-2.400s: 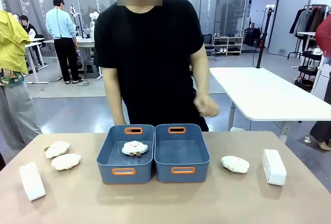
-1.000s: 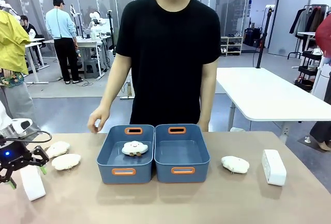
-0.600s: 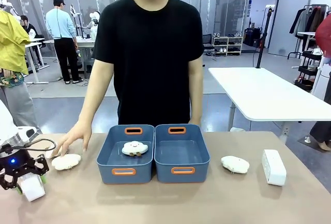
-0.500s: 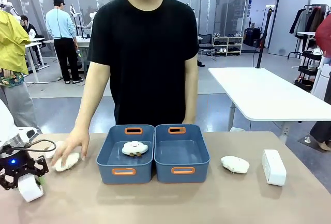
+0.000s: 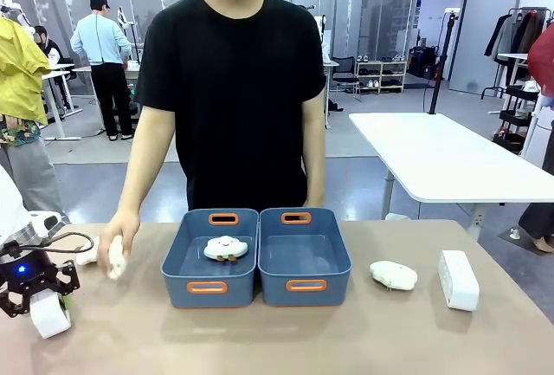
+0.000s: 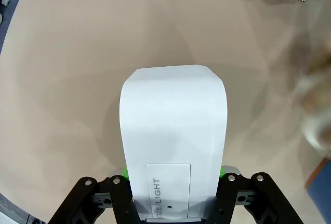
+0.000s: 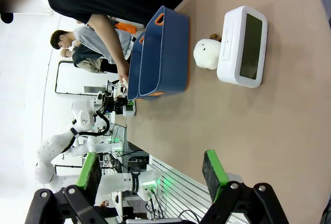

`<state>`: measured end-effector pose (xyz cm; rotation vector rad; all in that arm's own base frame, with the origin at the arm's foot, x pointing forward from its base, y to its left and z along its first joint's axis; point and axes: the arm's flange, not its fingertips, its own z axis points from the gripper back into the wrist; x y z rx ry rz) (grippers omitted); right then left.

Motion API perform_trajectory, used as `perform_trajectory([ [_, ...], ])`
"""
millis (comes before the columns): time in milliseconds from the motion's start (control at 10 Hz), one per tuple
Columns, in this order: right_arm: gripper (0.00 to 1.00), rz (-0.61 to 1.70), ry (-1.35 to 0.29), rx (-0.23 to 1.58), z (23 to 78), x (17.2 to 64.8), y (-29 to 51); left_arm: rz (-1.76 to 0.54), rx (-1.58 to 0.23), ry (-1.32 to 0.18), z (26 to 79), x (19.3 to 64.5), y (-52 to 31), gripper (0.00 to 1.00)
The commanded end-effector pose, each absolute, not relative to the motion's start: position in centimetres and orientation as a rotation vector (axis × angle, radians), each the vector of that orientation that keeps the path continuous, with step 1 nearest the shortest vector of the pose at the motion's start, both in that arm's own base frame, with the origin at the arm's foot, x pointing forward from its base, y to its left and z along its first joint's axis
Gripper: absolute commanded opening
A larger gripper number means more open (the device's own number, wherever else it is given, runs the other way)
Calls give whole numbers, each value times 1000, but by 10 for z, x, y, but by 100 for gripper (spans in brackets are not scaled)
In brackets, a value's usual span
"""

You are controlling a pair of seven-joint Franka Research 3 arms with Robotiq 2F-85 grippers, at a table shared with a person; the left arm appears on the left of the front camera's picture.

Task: Sort the digital clocks into the basket.
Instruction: Pick up the Digital clock from the table and place it into the empty Plastic storage basket.

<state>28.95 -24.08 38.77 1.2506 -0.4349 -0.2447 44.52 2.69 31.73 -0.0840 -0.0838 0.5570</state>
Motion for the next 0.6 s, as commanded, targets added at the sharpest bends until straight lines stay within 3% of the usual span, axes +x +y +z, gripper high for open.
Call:
perform_trajectory([
  [0, 100, -238, -434, 1249, 389, 289, -242, 558, -83, -84, 317, 445, 27, 3],
  [500, 100, -238, -434, 1249, 389, 289, -242, 558, -83, -84, 317, 445, 27, 3],
])
